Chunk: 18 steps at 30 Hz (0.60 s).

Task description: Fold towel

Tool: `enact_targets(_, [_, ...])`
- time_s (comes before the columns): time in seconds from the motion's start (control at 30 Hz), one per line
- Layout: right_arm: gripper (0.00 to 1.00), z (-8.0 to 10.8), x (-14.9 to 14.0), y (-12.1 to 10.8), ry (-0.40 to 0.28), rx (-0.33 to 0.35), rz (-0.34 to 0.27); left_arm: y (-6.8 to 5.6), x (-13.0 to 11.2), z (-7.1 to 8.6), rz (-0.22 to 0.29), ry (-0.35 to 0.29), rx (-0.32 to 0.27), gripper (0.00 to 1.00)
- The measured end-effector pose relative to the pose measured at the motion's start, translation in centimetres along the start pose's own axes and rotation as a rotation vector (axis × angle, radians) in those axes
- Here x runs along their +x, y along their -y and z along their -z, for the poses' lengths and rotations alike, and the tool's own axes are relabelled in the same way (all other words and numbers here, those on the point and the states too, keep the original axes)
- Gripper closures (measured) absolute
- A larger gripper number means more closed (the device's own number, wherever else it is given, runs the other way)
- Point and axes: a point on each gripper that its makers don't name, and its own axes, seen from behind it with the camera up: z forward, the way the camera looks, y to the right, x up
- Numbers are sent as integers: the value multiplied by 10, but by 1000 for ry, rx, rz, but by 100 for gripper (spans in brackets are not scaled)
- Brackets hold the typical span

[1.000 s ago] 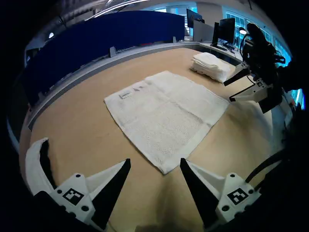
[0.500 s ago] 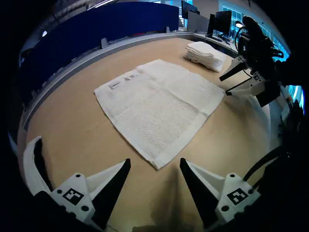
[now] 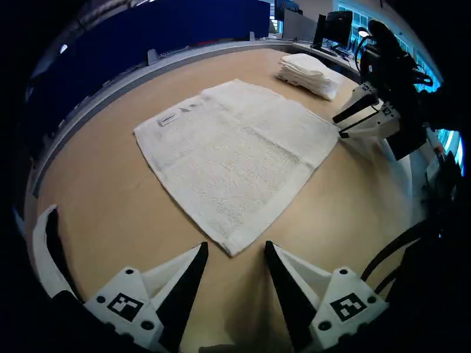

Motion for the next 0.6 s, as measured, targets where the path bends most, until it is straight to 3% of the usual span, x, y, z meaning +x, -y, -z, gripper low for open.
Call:
enact_targets(0.07, [55, 0, -1, 1, 2, 5, -3, 0, 0, -1, 1, 0, -1, 32])
enact_targets(0.27, [56, -2, -2, 2, 0, 2, -4, -2, 1, -2, -5, 9, -4, 44])
enact_targets(0.47, [57, -3, -3, 3, 2, 8, -5, -2, 1, -3, -7, 15, -5, 49])
enact_targets(0.6, [72, -2, -4, 3, 2, 6, -6, -3, 1, -5, -17, 18, -5, 64])
